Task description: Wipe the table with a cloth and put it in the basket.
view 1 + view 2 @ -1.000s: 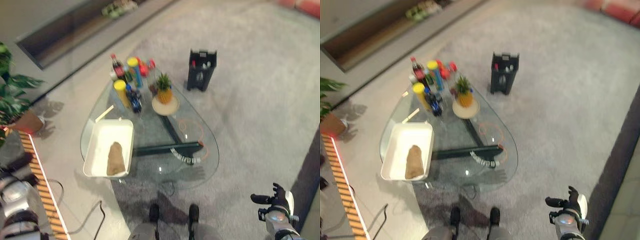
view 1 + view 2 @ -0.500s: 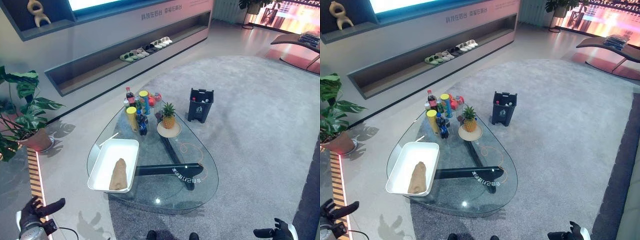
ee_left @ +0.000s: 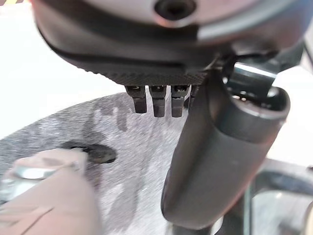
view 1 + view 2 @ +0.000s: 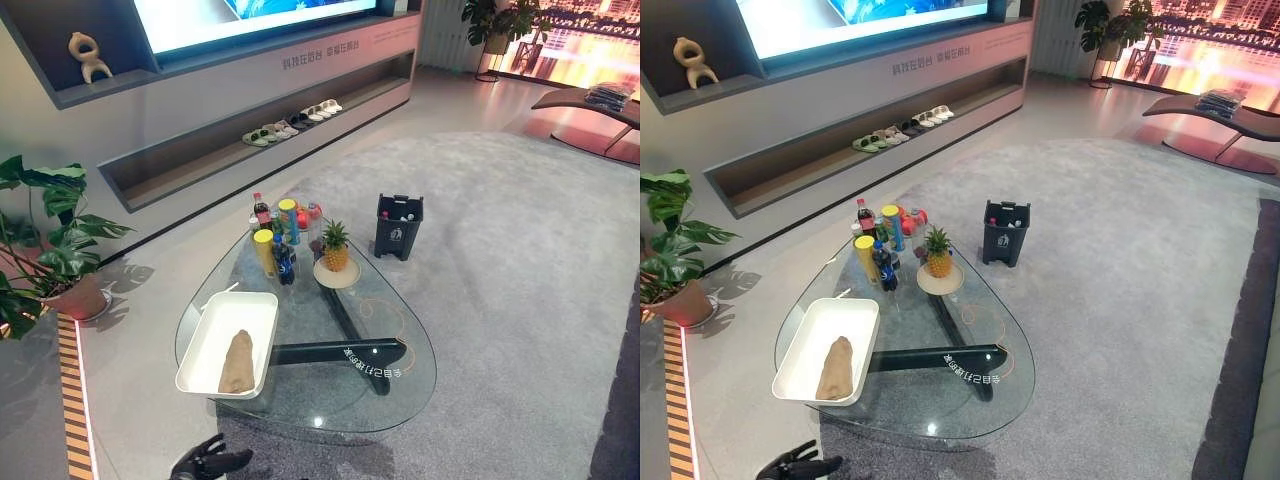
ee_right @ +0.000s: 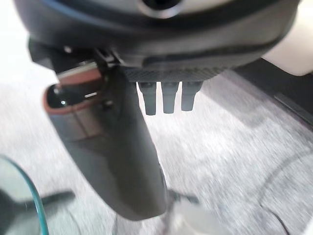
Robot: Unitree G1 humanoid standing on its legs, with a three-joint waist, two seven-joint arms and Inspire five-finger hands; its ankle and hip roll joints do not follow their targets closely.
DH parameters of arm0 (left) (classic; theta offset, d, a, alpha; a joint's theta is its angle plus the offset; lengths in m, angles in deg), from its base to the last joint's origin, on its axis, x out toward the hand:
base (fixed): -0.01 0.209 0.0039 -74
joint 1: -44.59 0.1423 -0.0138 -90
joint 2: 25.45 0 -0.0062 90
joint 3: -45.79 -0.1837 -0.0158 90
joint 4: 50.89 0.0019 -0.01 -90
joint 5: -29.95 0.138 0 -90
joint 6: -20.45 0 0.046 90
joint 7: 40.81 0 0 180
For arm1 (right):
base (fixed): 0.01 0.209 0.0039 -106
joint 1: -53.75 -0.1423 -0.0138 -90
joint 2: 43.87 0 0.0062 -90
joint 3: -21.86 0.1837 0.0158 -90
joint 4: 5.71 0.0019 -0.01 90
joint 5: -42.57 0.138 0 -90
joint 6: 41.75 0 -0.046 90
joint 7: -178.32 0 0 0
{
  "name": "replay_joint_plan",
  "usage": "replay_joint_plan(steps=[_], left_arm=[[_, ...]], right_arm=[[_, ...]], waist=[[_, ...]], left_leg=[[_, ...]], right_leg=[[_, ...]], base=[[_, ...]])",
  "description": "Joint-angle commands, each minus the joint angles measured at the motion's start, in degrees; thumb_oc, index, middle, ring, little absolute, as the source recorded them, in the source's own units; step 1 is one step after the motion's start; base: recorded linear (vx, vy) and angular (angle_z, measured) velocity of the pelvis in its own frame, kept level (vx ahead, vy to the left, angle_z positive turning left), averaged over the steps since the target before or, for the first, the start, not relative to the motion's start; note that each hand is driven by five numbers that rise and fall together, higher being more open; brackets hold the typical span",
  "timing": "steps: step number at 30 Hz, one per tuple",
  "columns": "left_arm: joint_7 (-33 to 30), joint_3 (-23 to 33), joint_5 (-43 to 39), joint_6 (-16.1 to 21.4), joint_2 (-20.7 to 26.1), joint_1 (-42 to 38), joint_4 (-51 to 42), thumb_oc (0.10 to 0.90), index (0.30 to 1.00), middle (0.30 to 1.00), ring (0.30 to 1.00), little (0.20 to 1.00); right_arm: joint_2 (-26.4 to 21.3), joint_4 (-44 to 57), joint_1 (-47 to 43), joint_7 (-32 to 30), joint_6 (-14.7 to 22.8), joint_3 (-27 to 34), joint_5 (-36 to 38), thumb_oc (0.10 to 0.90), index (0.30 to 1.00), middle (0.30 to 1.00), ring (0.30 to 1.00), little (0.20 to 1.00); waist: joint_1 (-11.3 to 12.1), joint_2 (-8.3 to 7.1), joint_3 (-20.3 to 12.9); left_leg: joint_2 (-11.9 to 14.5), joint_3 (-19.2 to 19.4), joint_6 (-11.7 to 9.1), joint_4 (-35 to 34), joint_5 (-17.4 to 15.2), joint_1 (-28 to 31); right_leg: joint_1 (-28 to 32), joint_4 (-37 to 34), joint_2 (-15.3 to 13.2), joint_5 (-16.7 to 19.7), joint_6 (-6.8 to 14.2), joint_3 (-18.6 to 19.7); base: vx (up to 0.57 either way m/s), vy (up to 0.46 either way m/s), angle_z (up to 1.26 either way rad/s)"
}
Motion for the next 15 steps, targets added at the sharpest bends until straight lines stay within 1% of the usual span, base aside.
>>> replay_joint_plan(steps=[1, 10, 15], left_arm=[[0.2, 1.0, 2.3, 0.5, 1.2, -4.2, 2.0, 0.800, 0.900, 0.900, 0.900, 0.900], [-0.4, -1.1, 4.2, 0.3, -0.5, -4.6, 3.7, 0.800, 0.900, 0.900, 0.900, 0.900], [-0.8, -1.3, 3.9, 0.0, -0.9, -4.6, 3.8, 0.800, 0.900, 0.900, 0.900, 0.900]], right_arm=[[-1.0, -2.6, -3.5, 0.6, -0.7, -2.7, -1.5, 0.800, 0.900, 0.900, 0.900, 0.900], [1.1, -1.3, -3.9, 1.0, -1.8, -6.3, -3.7, 0.800, 0.900, 0.900, 0.900, 0.900], [1.5, -0.7, -4.1, 1.0, -1.9, -7.1, -4.2, 0.800, 0.900, 0.900, 0.900, 0.900]], waist=[[-1.2, -0.53, 0.4], [-2.0, -0.75, 0.4], [-2.0, -0.78, 0.5]], left_leg=[[-2.1, 0.1, 0.0, 0.4, -4.3, 1.0], [-1.6, 0.7, -0.1, 0.3, -4.7, 2.0], [-1.4, 0.7, -0.2, 0.4, -4.6, 1.9]], right_leg=[[1.3, 3.7, -0.5, -4.2, 2.1, -2.0], [2.1, 3.4, -0.4, -4.5, 1.8, -1.4], [2.0, 3.6, -0.3, -4.6, 1.7, -1.3]], base=[[0.00, 0.000, 0.00], [0.02, 0.003, -0.04], [0.00, 0.000, 0.00]])
